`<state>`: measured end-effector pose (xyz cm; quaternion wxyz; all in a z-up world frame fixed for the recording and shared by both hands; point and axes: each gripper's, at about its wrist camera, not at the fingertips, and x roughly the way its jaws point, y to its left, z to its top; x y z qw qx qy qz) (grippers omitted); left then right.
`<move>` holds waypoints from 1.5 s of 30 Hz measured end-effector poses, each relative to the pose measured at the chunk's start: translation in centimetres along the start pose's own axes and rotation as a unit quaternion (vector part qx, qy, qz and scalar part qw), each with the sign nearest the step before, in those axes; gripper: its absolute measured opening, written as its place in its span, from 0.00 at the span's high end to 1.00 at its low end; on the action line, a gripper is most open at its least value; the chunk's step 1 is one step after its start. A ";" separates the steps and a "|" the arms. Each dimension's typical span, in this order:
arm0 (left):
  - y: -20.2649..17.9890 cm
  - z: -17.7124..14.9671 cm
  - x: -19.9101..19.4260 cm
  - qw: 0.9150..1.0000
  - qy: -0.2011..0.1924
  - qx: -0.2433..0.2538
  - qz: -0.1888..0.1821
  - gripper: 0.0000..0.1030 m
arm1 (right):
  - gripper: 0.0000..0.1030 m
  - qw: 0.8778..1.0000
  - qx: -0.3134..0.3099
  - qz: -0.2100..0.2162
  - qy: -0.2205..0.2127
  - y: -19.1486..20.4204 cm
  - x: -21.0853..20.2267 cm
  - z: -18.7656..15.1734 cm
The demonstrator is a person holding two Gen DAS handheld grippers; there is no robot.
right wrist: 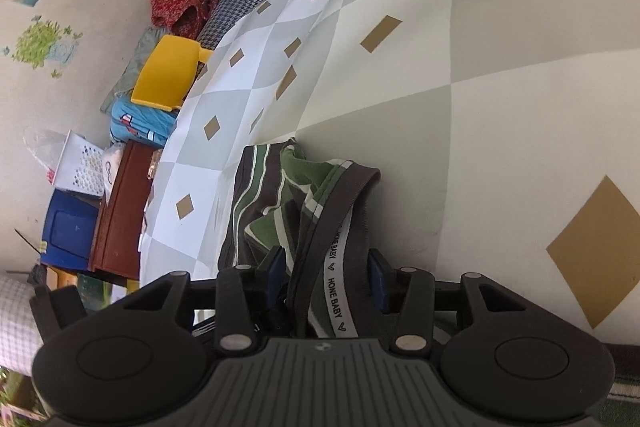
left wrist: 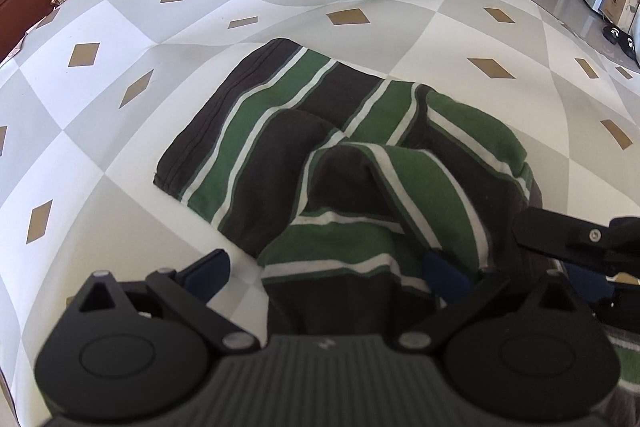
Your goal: Fold clothes
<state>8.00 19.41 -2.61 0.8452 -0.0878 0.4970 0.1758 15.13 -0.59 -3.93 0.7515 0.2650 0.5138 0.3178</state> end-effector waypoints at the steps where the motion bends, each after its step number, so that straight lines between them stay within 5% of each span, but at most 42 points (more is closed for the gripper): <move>1: 0.0 0.0 0.0 1.000 0.000 -0.001 0.000 0.00 | 0.75 1.000 -0.015 -0.008 -0.003 0.5 0.1 0.0; 2: 0.0 0.0 0.0 1.000 0.001 -0.001 0.001 0.00 | 0.83 0.999 -0.029 -0.014 -0.009 1.1 0.1 0.0; 6: -0.1 0.2 -0.4 1.000 -0.006 0.002 0.002 0.00 | 0.88 0.994 -0.091 -0.036 -0.048 3.3 -0.4 0.9; 12: -0.2 0.8 -1.2 1.000 -0.024 -0.003 -0.007 0.00 | 0.89 0.979 -0.165 -0.047 -0.113 6.6 -1.6 3.4; 17: -0.8 0.6 -1.3 1.000 -0.019 0.012 -0.013 0.00 | 0.85 0.960 -0.215 -0.104 -0.147 8.0 -0.4 5.1; 21: -1.1 0.5 -1.1 1.000 -0.013 0.021 -0.012 0.00 | 0.77 0.967 -0.178 -0.110 -0.145 6.5 -0.6 6.0; 35: -2.4 -0.3 -0.3 0.999 0.000 0.041 -0.006 0.00 | 0.66 0.963 -0.214 -0.123 -0.109 5.0 -6.6 3.9; 45: -2.4 -1.1 -0.9 0.999 0.001 0.032 -0.003 0.00 | 0.62 0.957 -0.206 -0.198 -0.047 1.0 -8.2 1.0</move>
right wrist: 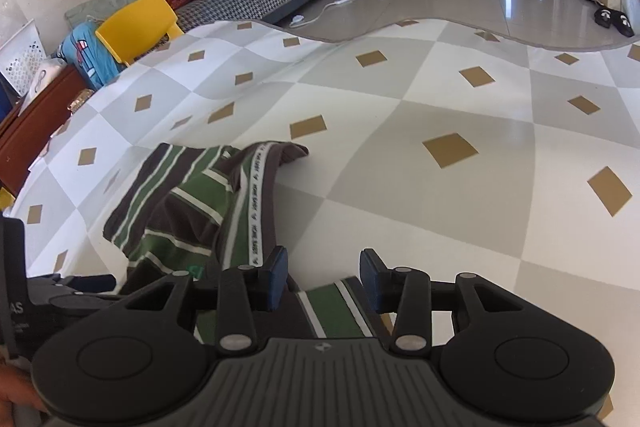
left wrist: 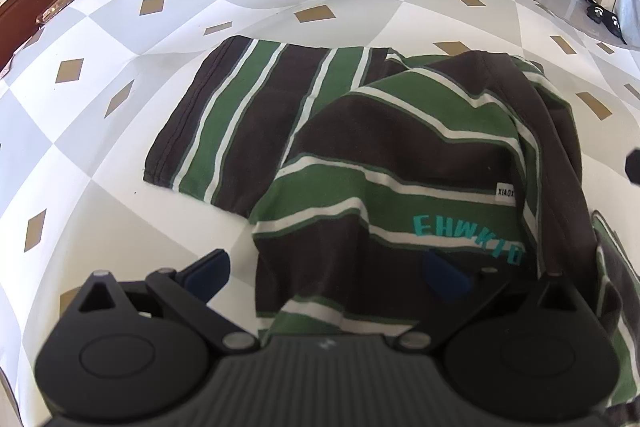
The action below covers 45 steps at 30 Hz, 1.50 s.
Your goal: Fold clothes
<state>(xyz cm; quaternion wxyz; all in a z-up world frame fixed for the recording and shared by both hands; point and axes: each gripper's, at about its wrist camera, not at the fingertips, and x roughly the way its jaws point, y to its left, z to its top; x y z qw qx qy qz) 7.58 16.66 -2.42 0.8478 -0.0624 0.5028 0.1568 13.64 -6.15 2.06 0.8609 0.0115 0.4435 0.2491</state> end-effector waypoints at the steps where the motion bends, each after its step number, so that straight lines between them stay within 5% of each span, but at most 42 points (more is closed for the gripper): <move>1: 0.0 -0.1 -0.1 1.000 0.000 -0.001 -0.001 0.00 | 0.62 1.000 0.004 -0.002 0.008 -0.2 0.1 -0.4; 8: -0.1 -1.0 -1.0 1.000 -0.007 0.009 0.004 0.00 | 0.58 0.999 -0.008 -0.010 0.040 0.3 1.0 -2.7; 16: 0.3 -1.2 -0.6 1.000 0.000 0.000 0.002 0.00 | 0.59 0.996 -0.068 -0.043 0.021 1.9 1.5 -4.0; 18: 0.2 -1.2 -0.6 1.000 -0.001 -0.001 0.003 0.00 | 0.74 0.995 -0.077 -0.058 0.019 2.1 1.6 -4.0; 24: -0.1 -1.1 -0.5 1.000 -0.005 -0.003 0.006 0.00 | 0.95 0.993 -0.089 -0.080 0.013 1.8 1.7 -3.9; 28: -0.1 -1.0 -0.4 1.000 -0.007 -0.006 0.007 0.00 | 0.97 0.990 -0.098 -0.097 0.010 1.6 1.6 -3.9; 38: -0.2 -0.6 -0.2 1.000 -0.008 -0.013 0.011 0.00 | 0.97 0.977 -0.034 -0.208 -0.003 -3.6 0.6 -3.0; 45: -0.6 -0.5 -0.2 1.000 -0.008 -0.014 0.014 0.00 | 0.97 0.950 0.026 -0.311 -0.002 -8.6 -1.1 -3.1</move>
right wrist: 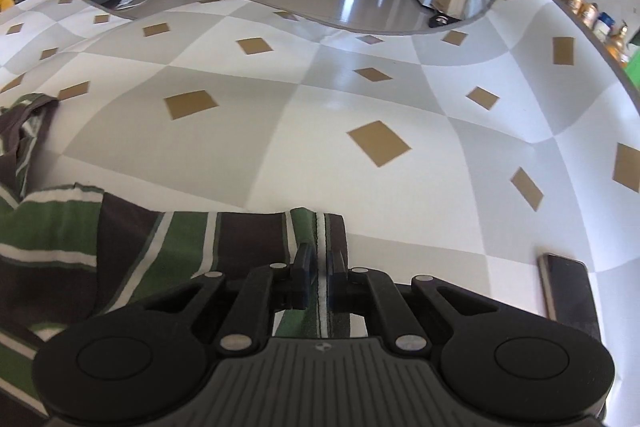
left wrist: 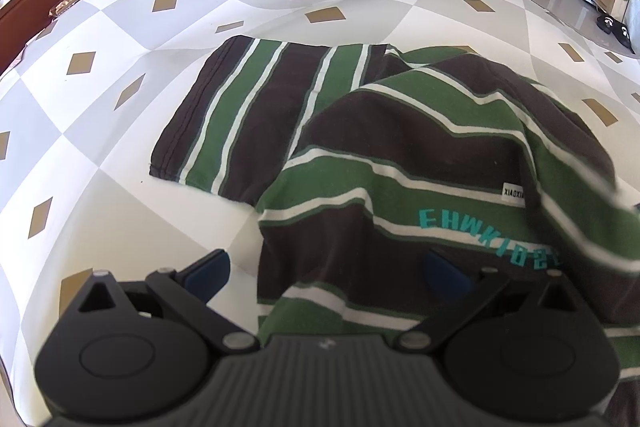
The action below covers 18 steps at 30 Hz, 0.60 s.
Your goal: Fold clothes
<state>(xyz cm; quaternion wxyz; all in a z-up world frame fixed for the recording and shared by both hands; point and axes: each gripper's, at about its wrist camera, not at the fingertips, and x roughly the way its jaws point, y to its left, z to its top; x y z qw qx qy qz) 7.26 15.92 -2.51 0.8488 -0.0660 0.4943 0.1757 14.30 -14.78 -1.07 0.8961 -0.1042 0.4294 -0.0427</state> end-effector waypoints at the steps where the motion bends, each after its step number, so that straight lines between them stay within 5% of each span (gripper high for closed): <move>1: -0.1 0.0 0.0 1.000 0.000 0.001 0.001 0.00 | 0.97 1.000 0.011 -0.012 0.006 -0.7 0.1 0.0; 8: -0.6 -0.1 0.0 1.000 -0.004 0.007 0.002 0.00 | 0.92 0.998 0.058 -0.028 0.015 -2.8 -0.6 -0.1; 13: -1.4 -0.3 -0.2 1.000 -0.009 0.018 0.000 0.00 | 0.87 0.997 0.056 0.030 -0.031 -1.7 -2.2 0.9; 18: -1.8 -0.6 -0.2 1.000 -0.007 0.021 -0.018 0.00 | 0.79 0.987 0.056 0.133 -0.066 0.4 -3.5 2.3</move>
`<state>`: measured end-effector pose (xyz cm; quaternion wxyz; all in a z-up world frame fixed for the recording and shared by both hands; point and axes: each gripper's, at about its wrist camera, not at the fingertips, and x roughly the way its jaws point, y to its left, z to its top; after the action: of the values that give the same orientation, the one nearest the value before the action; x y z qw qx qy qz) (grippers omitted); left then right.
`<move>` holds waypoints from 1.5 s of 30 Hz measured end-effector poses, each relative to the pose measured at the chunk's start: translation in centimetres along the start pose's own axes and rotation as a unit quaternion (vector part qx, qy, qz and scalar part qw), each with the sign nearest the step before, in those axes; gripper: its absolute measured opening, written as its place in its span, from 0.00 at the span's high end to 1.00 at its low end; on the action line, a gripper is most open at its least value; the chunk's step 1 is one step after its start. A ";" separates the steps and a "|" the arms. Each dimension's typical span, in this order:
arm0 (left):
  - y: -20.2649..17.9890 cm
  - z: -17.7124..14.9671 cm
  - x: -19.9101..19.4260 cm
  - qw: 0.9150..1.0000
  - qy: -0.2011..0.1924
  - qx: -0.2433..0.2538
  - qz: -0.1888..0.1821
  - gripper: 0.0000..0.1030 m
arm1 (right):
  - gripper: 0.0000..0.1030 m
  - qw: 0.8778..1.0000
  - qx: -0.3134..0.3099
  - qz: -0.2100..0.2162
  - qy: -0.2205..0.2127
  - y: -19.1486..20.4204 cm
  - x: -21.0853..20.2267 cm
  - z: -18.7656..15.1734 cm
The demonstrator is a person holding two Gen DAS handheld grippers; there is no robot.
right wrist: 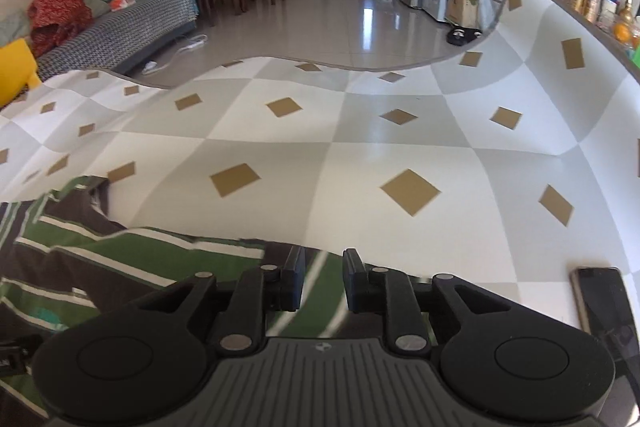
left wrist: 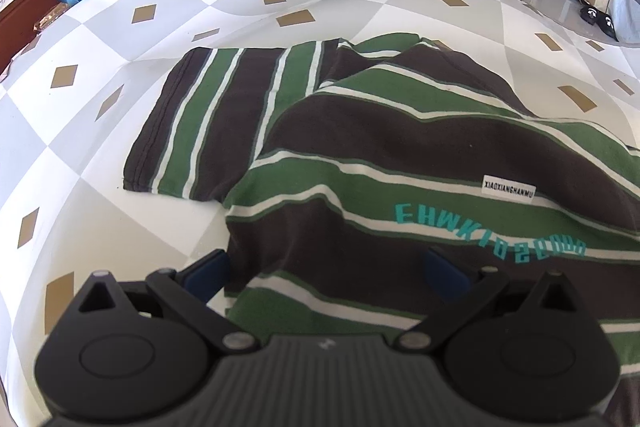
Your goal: Fold clothes
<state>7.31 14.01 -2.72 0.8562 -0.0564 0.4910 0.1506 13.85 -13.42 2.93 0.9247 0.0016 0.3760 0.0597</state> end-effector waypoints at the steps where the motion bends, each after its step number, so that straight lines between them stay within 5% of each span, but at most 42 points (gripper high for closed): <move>1: 0.0 0.0 0.0 1.000 0.002 0.001 -0.003 0.00 | 0.79 1.000 -0.002 0.019 -0.003 0.6 0.0 0.1; 6: -0.1 -0.1 -0.1 1.000 0.013 0.008 -0.016 0.00 | 0.79 0.994 -0.054 0.095 0.008 4.0 0.2 -0.5; 12: -0.1 -0.5 -0.4 0.999 0.023 0.020 -0.027 0.00 | 0.79 0.983 -0.109 0.121 0.087 6.2 1.9 -3.4; 19: 0.2 -0.4 -0.4 0.999 0.038 0.007 -0.030 0.00 | 0.75 0.970 -0.154 0.151 0.111 6.9 0.6 -4.9; 31: -0.9 0.8 -1.7 0.996 -0.040 -0.006 -0.076 0.00 | 0.72 0.945 -0.236 0.185 0.134 8.2 -1.4 -6.6; 39: -3.5 0.7 0.2 0.996 -0.035 0.049 -0.060 0.00 | 0.72 0.939 -0.218 0.220 0.148 7.7 -1.9 -5.5; 45: -3.5 0.2 0.4 0.996 -0.040 0.056 -0.056 0.00 | 0.67 0.960 -0.102 0.238 0.111 5.1 -1.7 -1.8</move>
<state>8.75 10.81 -3.11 0.8842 -0.0296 0.4598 0.0772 10.78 -8.63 3.05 0.8317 -0.0099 0.4565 0.3159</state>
